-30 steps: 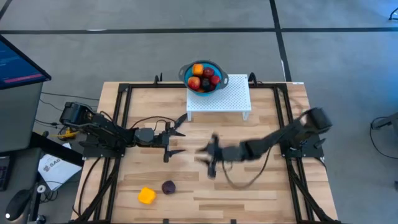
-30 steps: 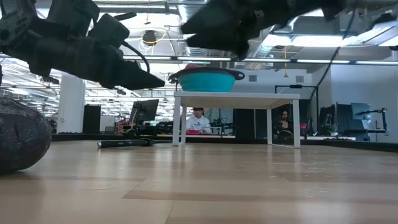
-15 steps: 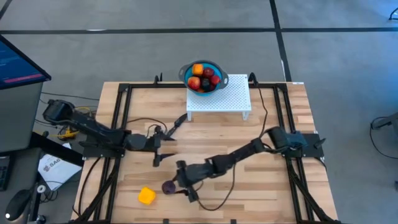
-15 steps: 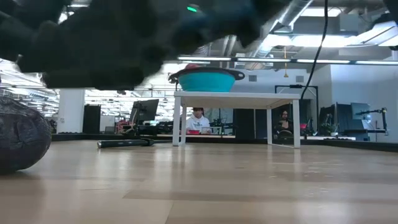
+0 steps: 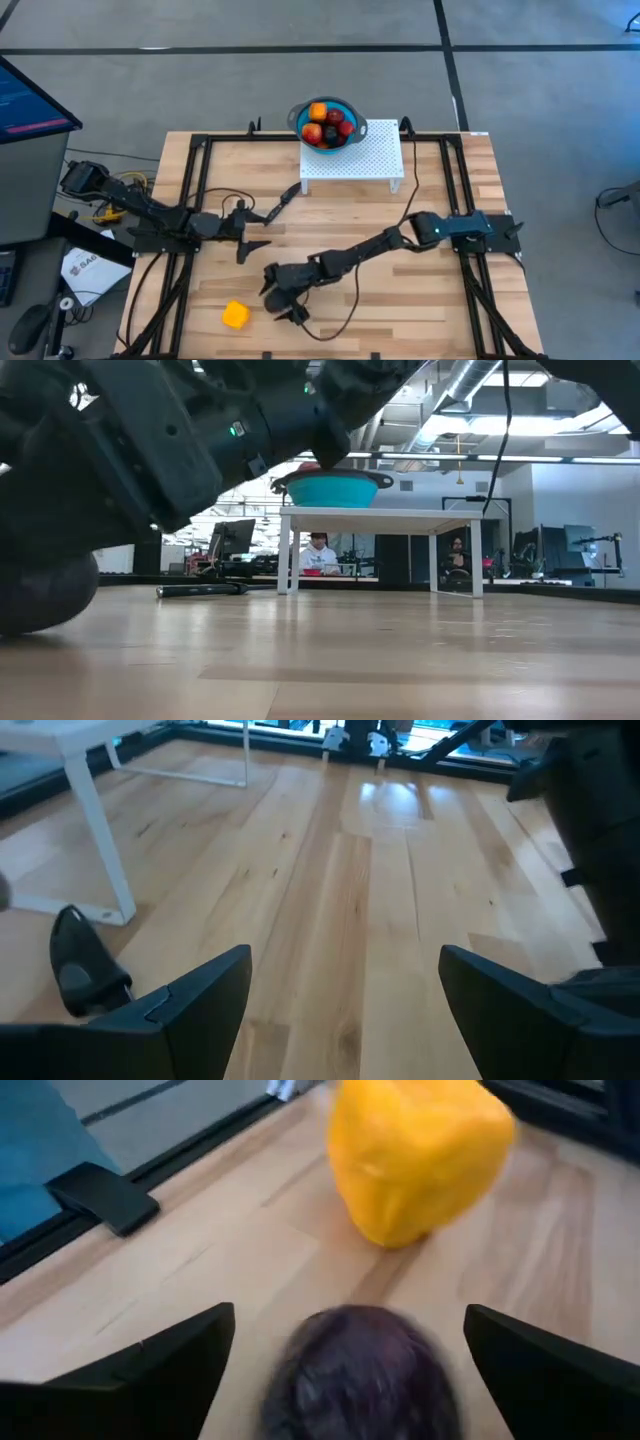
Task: Pick & Place Fruit
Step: Put the violet plum into the blue strainer bowl on the shelf, then put the yellow bell pepper into the blue strainer bowl on the shelf
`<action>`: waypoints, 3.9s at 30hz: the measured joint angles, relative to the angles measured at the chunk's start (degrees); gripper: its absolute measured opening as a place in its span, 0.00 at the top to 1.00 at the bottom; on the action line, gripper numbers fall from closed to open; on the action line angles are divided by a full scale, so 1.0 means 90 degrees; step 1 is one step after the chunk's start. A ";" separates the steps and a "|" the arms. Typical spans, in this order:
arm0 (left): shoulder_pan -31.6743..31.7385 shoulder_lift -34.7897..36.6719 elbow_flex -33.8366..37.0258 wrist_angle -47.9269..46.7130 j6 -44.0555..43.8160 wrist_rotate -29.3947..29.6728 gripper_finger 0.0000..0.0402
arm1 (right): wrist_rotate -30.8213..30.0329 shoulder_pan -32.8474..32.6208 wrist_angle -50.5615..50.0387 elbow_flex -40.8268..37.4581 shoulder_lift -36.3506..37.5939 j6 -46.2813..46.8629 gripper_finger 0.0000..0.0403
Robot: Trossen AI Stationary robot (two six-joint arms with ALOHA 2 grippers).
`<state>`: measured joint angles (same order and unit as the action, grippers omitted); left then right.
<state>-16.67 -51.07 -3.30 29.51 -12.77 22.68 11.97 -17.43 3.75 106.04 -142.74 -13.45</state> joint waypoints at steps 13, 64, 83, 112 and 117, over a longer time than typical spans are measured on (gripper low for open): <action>0.0002 -0.0002 0.0103 0.0023 -0.0137 0.0069 0.22 | 0.0190 0.0097 -0.0443 -0.0002 0.0032 0.0955 0.29; 0.0012 -0.0002 0.0103 0.0239 -0.0061 0.0192 0.22 | -0.3481 0.4278 -0.1596 -0.3575 0.5933 0.2791 0.27; 0.0015 -0.0002 0.0103 0.0315 -0.0061 0.0192 0.22 | -0.3455 0.4898 -0.0980 -0.3575 0.5933 0.2661 0.26; 0.0015 -0.0005 0.0103 0.0460 -0.0064 0.0192 0.22 | -0.2650 0.5112 -0.0422 -0.3531 0.5158 0.2331 0.08; 0.0015 -0.0005 0.0103 0.0472 -0.0064 0.0192 0.22 | -0.2657 0.5115 -0.0875 -0.3212 0.5158 0.2334 0.03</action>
<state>-16.53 -51.11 -2.37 33.75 -13.34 24.40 -11.94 28.60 -4.12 77.13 -96.31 7.55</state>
